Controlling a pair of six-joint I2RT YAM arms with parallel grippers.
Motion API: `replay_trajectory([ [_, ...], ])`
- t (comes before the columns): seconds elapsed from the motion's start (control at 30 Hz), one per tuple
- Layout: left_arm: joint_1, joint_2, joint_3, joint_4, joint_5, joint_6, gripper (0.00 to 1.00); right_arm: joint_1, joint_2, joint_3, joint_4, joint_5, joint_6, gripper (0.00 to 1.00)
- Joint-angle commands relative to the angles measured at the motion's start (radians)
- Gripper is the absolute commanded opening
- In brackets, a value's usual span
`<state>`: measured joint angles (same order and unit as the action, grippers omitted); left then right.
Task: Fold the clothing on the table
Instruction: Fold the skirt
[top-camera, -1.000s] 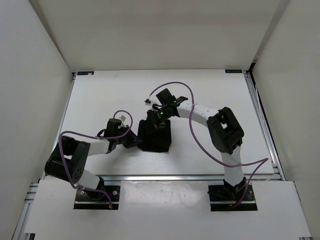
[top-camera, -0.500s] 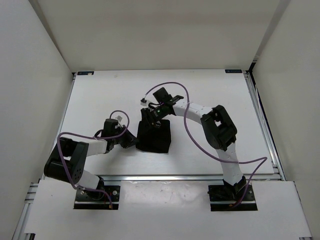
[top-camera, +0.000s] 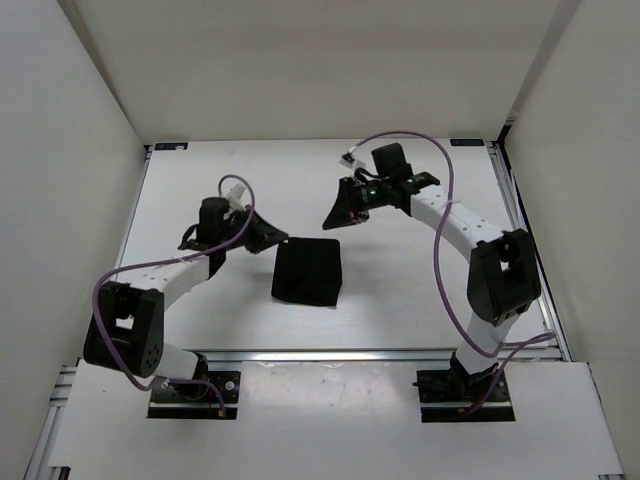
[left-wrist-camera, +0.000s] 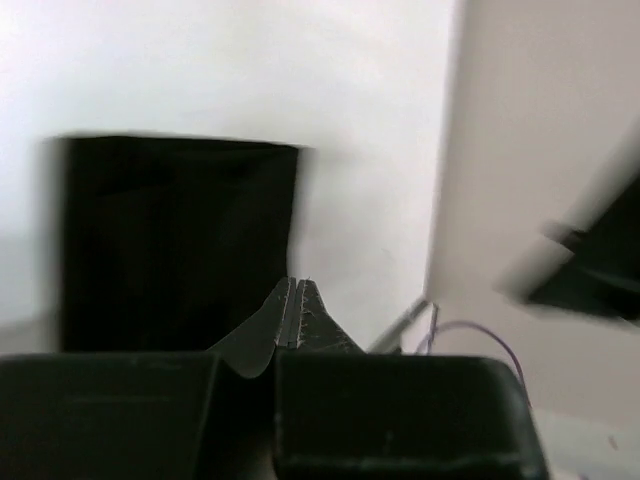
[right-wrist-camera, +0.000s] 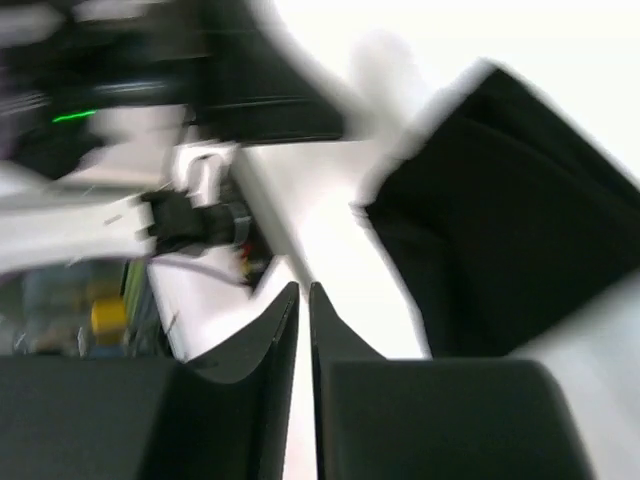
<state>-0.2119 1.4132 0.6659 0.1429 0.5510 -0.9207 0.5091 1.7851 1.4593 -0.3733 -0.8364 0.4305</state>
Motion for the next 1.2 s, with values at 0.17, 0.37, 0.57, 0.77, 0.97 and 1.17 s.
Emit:
replay_trajectory([
  [0.17,-0.202,0.105,0.21,-0.092,0.007,0.12,0.0,-0.072,0.117,-0.07,-0.156,0.139,-0.085,0.05],
  [0.37,-0.192,0.289,0.259,-0.143,-0.057,0.167,0.0,-0.011,0.247,0.071,-0.2,0.172,-0.084,0.0],
  [0.57,-0.178,0.391,0.31,-0.252,-0.17,0.236,0.0,0.081,0.332,0.135,-0.213,0.212,-0.067,0.0],
  [0.77,-0.161,0.403,0.313,-0.284,-0.215,0.267,0.0,0.127,0.343,0.063,-0.164,0.212,-0.045,0.0],
  [0.97,-0.149,0.402,0.296,-0.295,-0.2,0.278,0.0,0.169,0.362,0.012,-0.078,0.224,-0.041,0.0],
  [1.17,-0.132,0.403,0.308,-0.318,-0.214,0.305,0.0,0.25,0.39,0.035,-0.087,0.188,-0.062,0.0],
])
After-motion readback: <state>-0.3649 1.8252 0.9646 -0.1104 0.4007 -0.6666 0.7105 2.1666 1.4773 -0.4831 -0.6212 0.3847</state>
